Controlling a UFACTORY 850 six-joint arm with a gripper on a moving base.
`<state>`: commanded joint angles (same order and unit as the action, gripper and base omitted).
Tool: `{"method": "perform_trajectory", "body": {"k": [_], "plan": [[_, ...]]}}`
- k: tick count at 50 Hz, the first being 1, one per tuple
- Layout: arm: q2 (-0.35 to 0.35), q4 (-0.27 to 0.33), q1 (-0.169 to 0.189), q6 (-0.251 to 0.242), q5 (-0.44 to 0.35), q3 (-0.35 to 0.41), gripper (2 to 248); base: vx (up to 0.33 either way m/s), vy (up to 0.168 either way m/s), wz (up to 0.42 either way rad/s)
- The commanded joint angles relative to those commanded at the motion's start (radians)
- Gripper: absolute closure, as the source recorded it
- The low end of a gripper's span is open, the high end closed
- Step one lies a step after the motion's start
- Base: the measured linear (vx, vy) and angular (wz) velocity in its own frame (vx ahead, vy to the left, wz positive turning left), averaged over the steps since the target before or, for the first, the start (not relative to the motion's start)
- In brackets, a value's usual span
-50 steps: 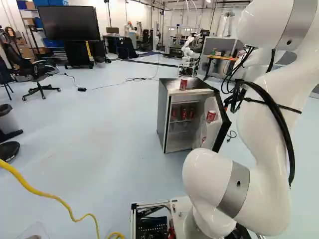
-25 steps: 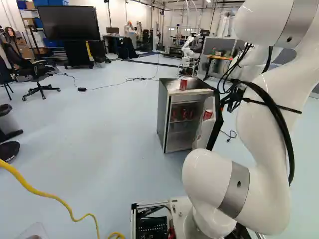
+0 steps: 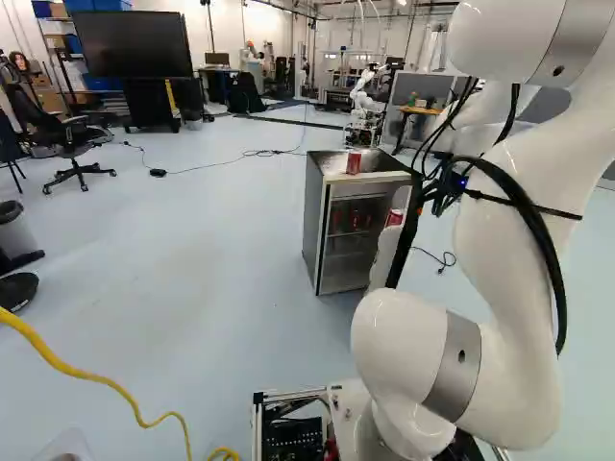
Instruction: Grab a drink from the fridge
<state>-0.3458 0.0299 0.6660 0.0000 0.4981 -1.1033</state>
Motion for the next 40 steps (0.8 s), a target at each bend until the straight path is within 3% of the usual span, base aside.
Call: {"method": "perform_trajectory", "body": {"k": [40], "plan": [[0.057, 0.000, -0.074, 0.000, 0.000, 0.073, 3, 0.000, 0.000, 0.000]]}}
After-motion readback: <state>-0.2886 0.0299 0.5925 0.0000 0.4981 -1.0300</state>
